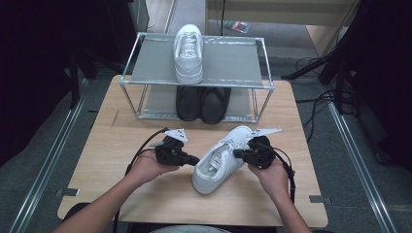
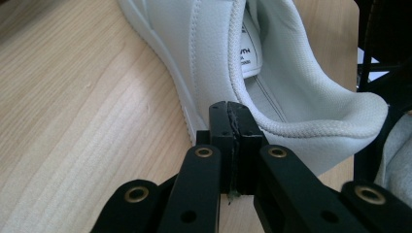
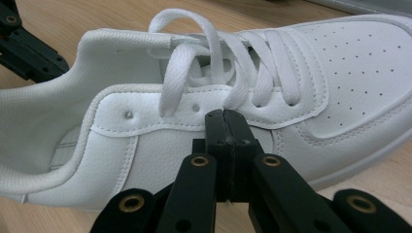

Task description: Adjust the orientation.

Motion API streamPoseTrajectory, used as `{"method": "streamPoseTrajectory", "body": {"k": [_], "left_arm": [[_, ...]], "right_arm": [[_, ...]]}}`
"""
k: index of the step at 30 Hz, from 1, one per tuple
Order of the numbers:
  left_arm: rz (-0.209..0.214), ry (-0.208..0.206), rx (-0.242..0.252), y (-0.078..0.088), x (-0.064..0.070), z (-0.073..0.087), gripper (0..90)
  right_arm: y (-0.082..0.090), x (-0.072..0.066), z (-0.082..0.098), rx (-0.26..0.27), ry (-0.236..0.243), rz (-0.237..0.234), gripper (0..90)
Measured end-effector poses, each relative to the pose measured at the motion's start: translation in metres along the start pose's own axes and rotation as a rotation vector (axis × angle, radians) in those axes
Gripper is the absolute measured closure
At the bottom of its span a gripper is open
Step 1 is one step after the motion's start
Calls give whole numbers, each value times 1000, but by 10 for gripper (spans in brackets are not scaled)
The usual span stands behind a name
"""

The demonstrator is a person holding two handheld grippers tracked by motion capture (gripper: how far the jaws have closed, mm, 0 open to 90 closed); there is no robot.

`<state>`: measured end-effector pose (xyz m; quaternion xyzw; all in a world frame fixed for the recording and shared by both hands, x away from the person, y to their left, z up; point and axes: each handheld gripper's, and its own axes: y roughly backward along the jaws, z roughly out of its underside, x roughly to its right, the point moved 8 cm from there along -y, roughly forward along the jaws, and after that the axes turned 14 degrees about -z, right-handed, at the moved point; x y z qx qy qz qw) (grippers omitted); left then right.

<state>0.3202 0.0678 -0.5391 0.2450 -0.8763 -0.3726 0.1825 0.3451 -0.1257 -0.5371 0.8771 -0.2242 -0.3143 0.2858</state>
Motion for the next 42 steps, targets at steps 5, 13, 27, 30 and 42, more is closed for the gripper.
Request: {"method": "streamPoseTrajectory", "body": {"k": [5,13,27,30,42], "left_arm": [[9,-6,-2,2,7,4,900],[16,-17,-6,5,18,10,900],[47,-69,-16,4,37,14,900],[49,-73,-15,3,41,13,900],[118,-102,-25,-6,55,7,900]], "right_arm": [[-5,0,-3,-6,5,-14,900],[-12,-2,-9,-21,18,-19,900],[-18,-5,-14,-32,21,-39,900],[-18,-4,-14,-32,27,-37,900],[-11,-1,-12,1,3,-34,889]]}}
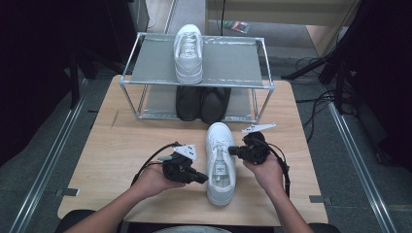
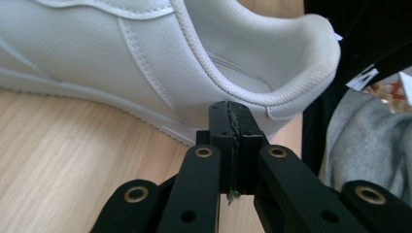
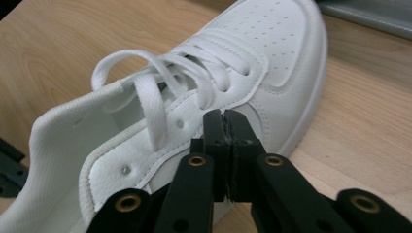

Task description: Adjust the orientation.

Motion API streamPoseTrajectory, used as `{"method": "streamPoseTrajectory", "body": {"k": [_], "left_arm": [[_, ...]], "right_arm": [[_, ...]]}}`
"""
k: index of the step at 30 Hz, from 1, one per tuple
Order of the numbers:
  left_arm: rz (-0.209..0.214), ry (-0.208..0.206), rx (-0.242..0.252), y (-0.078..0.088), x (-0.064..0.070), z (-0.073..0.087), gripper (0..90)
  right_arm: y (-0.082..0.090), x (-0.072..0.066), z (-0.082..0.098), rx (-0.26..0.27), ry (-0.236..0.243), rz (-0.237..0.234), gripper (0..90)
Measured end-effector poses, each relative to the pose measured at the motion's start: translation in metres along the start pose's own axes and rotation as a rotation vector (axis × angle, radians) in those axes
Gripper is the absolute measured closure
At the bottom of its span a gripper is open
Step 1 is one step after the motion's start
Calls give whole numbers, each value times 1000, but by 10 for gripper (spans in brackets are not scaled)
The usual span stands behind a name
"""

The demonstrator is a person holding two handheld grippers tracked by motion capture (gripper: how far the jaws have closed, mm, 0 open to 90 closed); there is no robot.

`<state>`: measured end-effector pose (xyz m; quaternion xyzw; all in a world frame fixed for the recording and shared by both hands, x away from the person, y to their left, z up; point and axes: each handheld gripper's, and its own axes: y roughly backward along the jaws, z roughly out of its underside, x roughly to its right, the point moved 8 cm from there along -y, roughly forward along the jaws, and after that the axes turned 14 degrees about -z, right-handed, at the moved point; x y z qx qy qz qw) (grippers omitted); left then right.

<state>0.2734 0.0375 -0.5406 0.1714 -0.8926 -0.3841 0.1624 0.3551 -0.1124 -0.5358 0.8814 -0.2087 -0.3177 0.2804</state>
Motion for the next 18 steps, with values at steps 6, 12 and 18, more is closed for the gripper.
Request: {"method": "streamPoseTrajectory", "body": {"k": [6,12,18], "left_arm": [[21,-16,0,-6,6,-5,900],[44,-39,-1,-13,13,-11,896],[63,-58,-1,-19,17,-16,896]], "right_arm": [[8,4,0,36,-4,22,809],[20,-3,-1,97,20,24,721],[33,-11,3,134,40,44,693]]}}
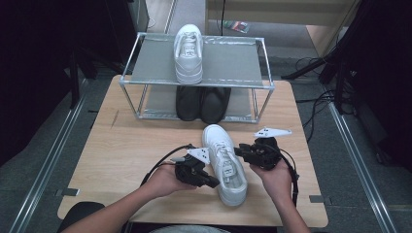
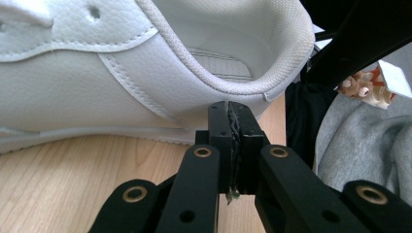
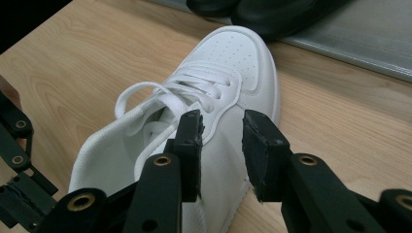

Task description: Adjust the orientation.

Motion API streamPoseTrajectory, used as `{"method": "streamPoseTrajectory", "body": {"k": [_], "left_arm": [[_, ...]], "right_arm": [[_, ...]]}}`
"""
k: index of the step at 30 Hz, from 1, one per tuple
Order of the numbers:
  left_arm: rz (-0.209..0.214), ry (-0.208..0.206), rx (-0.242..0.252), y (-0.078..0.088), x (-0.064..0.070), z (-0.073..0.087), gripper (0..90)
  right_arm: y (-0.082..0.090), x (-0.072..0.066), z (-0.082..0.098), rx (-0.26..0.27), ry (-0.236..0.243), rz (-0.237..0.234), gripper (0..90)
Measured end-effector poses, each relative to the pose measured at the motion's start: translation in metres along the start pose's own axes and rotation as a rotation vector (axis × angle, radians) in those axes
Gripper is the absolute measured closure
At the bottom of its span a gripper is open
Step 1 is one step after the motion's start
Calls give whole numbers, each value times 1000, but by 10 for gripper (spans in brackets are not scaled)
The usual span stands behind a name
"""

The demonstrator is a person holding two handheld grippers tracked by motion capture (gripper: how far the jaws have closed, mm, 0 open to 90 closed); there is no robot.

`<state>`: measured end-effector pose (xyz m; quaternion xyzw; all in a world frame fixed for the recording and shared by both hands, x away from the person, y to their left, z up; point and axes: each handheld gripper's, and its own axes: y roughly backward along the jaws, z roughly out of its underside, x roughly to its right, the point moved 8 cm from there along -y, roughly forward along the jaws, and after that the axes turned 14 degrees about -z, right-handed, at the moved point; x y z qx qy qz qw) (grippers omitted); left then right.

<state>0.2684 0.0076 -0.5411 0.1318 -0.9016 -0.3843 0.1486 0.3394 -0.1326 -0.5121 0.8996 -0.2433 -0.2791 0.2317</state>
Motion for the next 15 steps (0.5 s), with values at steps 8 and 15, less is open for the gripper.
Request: {"method": "streamPoseTrajectory", "body": {"k": [8,15], "left_arm": [[14,31,17,-7,-7,-10,897],[-14,39,24,2,-12,-8,860]], "right_arm": [[11,-7,2,29,-3,7,670],[14,-15,4,34,12,9,659]]}}
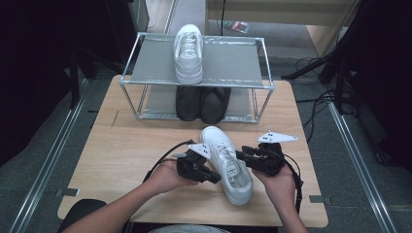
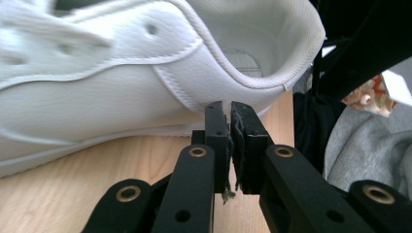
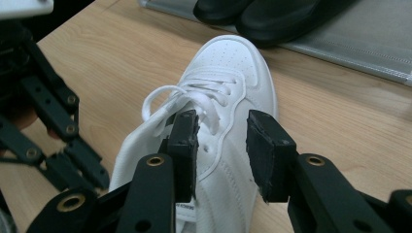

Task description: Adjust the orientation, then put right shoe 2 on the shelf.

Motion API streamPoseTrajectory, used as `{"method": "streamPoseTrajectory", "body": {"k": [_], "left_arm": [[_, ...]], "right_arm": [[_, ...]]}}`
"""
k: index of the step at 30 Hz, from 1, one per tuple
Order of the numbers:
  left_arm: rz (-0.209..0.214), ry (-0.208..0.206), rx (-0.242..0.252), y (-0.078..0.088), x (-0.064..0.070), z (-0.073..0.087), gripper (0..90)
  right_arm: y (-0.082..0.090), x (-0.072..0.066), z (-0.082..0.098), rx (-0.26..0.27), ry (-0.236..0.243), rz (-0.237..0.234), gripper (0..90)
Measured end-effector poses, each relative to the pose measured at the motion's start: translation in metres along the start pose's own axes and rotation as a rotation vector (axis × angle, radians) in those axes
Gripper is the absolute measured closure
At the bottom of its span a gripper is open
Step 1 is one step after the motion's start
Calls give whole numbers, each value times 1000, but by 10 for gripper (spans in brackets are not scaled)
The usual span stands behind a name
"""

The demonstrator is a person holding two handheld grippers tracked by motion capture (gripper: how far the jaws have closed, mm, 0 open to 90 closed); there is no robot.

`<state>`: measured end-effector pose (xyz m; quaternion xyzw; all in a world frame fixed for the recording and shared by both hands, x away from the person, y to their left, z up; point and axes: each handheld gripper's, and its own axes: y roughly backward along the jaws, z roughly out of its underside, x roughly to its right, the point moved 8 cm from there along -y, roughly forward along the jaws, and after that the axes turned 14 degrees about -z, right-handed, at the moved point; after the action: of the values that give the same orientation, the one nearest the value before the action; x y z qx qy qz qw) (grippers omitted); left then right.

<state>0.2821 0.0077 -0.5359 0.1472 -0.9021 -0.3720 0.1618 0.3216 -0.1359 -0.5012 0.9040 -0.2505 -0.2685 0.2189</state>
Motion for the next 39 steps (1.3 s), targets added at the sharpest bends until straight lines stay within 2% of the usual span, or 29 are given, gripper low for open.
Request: {"method": "streamPoseTrajectory", "body": {"k": [7,8,9,11,14,17,18,21,28,34,39], "left_arm": [[-37,24,13,15,-11,2,767],[-40,32,12,18,-13,2,739],[-44,43,13,20,-15,3,673],[-48,52,21,25,-20,3,654],[-60,93,31,32,-29,6,602],[-92,98,27,37,-38,10,572],[-104,112,36,42,-44,12,557],[-115,129,47,47,-48,13,547],[-143,164,65,59,-60,20,528],[-153,167,71,61,-61,21,520],[-148,166,66,61,-61,23,511]], "right_arm": [[8,-11,7,15,16,-25,647],[8,-12,8,16,14,-30,642],[9,-15,11,19,14,-34,629],[9,-15,12,20,14,-37,623],[9,-18,16,18,15,-43,614],[5,-19,18,11,35,-41,598],[2,-17,20,-3,52,-35,576],[0,-15,21,-7,65,-22,573],[-7,-8,23,-2,46,-6,565],[-13,-2,26,-23,46,17,567],[-18,2,26,-30,38,20,555]]}}
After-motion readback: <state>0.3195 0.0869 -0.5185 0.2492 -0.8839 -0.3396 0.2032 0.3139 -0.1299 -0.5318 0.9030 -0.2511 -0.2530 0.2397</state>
